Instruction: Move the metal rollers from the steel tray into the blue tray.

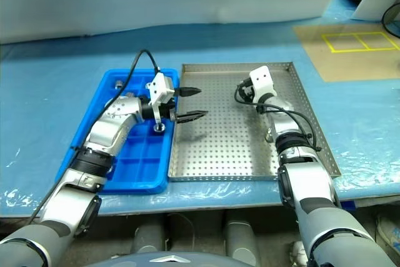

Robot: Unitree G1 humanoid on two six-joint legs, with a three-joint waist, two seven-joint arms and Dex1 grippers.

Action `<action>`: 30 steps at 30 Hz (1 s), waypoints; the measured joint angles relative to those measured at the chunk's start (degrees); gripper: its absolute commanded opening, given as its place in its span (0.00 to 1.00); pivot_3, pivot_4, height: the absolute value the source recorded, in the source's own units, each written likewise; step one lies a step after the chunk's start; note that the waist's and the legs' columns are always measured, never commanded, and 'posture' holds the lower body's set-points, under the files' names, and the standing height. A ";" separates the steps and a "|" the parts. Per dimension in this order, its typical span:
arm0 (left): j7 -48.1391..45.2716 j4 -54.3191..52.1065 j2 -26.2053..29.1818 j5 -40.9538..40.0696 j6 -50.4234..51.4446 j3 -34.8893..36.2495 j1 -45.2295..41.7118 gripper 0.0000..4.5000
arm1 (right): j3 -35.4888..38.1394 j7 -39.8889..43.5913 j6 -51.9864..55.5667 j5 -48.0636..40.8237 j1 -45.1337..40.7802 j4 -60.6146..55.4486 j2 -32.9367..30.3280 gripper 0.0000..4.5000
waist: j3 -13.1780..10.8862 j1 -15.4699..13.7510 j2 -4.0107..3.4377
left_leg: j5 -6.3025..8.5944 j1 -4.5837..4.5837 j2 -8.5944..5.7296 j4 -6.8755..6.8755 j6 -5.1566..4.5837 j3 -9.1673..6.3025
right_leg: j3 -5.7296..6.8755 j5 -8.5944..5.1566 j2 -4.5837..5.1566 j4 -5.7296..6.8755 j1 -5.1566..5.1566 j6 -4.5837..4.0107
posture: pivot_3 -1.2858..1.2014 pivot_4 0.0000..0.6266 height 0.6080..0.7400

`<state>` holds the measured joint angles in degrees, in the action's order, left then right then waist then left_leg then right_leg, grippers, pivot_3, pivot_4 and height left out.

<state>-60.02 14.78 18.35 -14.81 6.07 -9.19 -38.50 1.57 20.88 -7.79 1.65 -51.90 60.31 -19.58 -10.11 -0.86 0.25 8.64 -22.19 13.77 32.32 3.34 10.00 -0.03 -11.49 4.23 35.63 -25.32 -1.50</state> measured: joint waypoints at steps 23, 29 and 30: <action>-0.14 -1.59 1.91 0.69 0.13 0.00 1.64 0.83 | 0.04 2.51 1.53 -0.35 1.66 2.54 0.81 0.46 | 0.00 -0.09 -0.01 | 0.02 0.04 0.03 0.00 -0.02 0.02 | 0.01 0.00 0.04 -0.01 0.02 0.00 | 0.45 0.24 1.00; 0.12 -1.66 2.17 0.91 0.16 0.00 1.89 0.83 | 0.03 2.42 1.51 -0.38 1.67 2.63 0.73 0.38 | 0.00 -0.07 -0.01 | 0.02 0.03 0.03 -0.02 -0.02 0.02 | 0.01 -0.01 0.05 -0.03 0.02 0.00 | 0.45 0.24 1.00; 0.18 -1.67 2.17 0.94 0.16 0.00 1.89 0.83 | 0.03 2.41 1.49 -0.37 1.67 2.62 0.73 0.38 | 0.00 -0.07 -0.01 | 0.02 0.04 0.03 -0.03 -0.01 0.02 | 0.01 -0.01 0.05 -0.04 0.02 0.00 | 0.45 0.24 1.00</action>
<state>-59.84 13.11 20.51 -13.87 6.22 -9.19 -36.61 1.60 23.29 -6.29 1.27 -50.24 62.93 -18.85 -10.11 -0.93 0.24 8.66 -22.16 13.81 32.29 3.33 10.02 -0.01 -11.50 4.28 35.59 -25.30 -1.50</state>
